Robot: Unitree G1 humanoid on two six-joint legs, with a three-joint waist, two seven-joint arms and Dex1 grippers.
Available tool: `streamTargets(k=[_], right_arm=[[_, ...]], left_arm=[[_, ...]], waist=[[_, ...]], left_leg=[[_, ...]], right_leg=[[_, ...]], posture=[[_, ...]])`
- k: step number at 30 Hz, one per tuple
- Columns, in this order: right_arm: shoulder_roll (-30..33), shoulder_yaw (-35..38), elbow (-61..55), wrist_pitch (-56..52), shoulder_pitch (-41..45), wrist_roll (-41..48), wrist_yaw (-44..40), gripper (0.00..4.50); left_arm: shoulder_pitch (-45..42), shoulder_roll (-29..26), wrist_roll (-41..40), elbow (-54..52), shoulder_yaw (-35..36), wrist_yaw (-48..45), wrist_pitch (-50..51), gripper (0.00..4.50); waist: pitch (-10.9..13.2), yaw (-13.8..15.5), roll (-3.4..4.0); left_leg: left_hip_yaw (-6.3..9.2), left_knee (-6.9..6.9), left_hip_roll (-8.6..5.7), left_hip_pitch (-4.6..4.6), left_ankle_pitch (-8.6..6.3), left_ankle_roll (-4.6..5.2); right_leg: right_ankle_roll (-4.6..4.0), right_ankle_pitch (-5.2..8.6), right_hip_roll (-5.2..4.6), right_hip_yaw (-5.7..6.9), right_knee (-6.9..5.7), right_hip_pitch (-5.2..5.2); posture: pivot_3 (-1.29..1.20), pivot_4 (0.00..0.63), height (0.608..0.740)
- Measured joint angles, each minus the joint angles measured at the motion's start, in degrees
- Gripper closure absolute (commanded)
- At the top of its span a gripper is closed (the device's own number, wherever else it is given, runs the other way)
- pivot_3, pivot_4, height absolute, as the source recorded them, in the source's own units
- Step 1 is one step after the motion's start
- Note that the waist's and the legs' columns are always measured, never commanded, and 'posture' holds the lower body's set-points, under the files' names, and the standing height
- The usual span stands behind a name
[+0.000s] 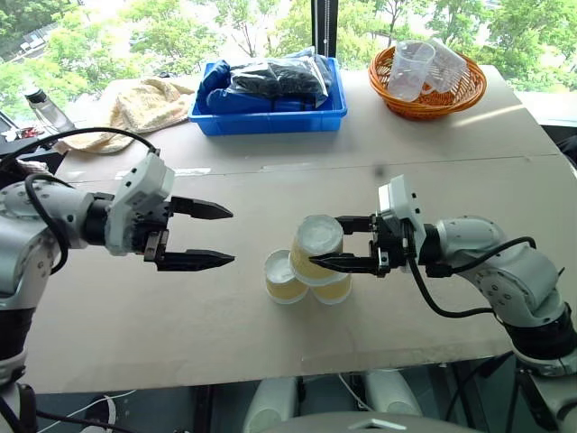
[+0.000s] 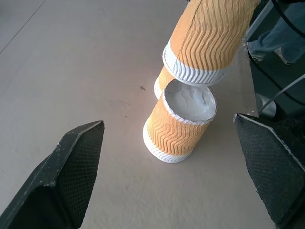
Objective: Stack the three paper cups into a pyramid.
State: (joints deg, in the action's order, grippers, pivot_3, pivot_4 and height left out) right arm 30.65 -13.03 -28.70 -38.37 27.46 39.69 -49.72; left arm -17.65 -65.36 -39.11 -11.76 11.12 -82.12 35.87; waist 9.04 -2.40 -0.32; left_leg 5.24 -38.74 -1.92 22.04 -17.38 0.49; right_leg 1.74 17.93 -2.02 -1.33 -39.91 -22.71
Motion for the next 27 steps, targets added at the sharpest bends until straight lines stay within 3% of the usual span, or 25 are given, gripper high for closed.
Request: streamTargets(k=[1, 5, 6, 11, 14, 18, 21, 25, 27], right_arm=[[-0.07, 0.00, 0.01, 0.01, 0.00, -0.14, 0.00, 1.64], [-0.61, 0.00, 0.03, -0.01, 0.45, -0.40, -0.02, 0.12], [-0.61, 0.00, 0.02, -0.08, 0.47, -0.39, -0.05, 0.05], [-0.18, 0.81, -0.30, -0.60, 0.40, 0.70, -0.07, 0.05], [3.12, 4.62, -2.40, -0.86, -2.29, 2.32, -1.09, 0.05], [13.46, 14.31, -3.29, 1.87, -15.86, 1.48, -6.05, 0.05], [19.90, 22.37, -1.07, 6.21, -26.42, -0.45, -11.99, 0.05], [17.89, 26.58, 11.07, 17.53, -32.76, -5.59, -16.54, 0.05], [14.93, 26.59, 17.04, 22.49, -33.21, -7.27, -17.61, 0.05]], left_arm=[[0.00, 0.05, -0.27, -0.14, 0.02, 0.00, 0.00, 0.00], [0.01, 0.12, -1.10, -0.60, 0.51, -0.01, 0.10, 0.00], [0.01, 0.12, -1.15, -0.58, 0.58, -0.01, 0.09, 0.00], [1.05, 0.78, -1.64, -0.53, 1.22, -0.16, -0.10, 0.00], [4.02, 4.89, -3.25, -0.65, 5.25, 0.18, -1.67, 0.00], [18.07, 9.53, -4.98, -2.91, 13.17, 0.02, -3.01, 0.00], [25.79, 12.17, 0.77, -3.29, 14.23, 4.86, -7.25, 0.00], [30.38, 17.65, 9.25, 0.09, 12.50, 9.05, -17.24, 0.00], [30.51, 18.63, 11.00, 1.49, 11.80, 10.63, -19.54, 0.00]], waist=[[0.00, 0.01, 0.00], [0.00, 0.03, 0.00], [0.00, 0.03, 0.00], [0.01, -0.05, 0.01], [0.01, 0.20, 0.01], [0.00, 0.40, -0.02], [0.00, 0.75, -0.03], [0.04, 0.96, -0.17], [0.07, 1.23, -0.24]], left_leg=[[0.00, 0.00, 0.00, 0.00, 0.00, 0.00], [0.01, 0.00, 0.00, -0.01, 0.00, 0.00], [0.01, 0.00, 0.00, -0.01, 0.00, 0.00], [-0.01, 0.00, 0.00, -0.01, 0.00, 0.00], [0.01, 0.02, 0.01, 0.01, 0.00, 0.00], [-0.02, 0.03, 0.01, 0.11, -0.04, 0.06], [-0.07, 0.10, 0.01, -0.08, -0.11, 0.20], [-0.15, 0.20, 0.06, -1.18, -0.22, 0.37], [-0.17, 0.27, 0.07, -1.31, -0.22, 0.37]], right_leg=[[0.00, 0.00, 0.00, 0.00, 0.00, 0.00], [0.00, 0.00, 0.00, 0.01, 0.00, 0.00], [0.00, 0.00, 0.00, 0.01, 0.00, 0.00], [0.00, 0.00, 0.00, -0.02, 0.00, 0.00], [0.00, 0.00, -0.03, 0.02, 0.05, 0.01], [0.01, 0.01, -0.08, 0.05, 0.18, 0.00], [0.00, 0.00, -0.09, 0.02, 0.16, 0.19], [-0.03, 0.02, -0.08, -0.04, 0.19, 1.23], [-0.04, 0.01, -0.08, -0.08, 0.18, 1.29]], posture=[[0.00, 0.150, 0.740], [0.00, 0.150, 0.740], [0.00, 0.150, 0.740], [0.00, 0.150, 0.740], [0.00, 0.150, 0.740], [0.00, 0.150, 0.740], [0.00, 0.150, 0.740], [0.00, 0.150, 0.740], [0.00, 0.150, 0.740]])
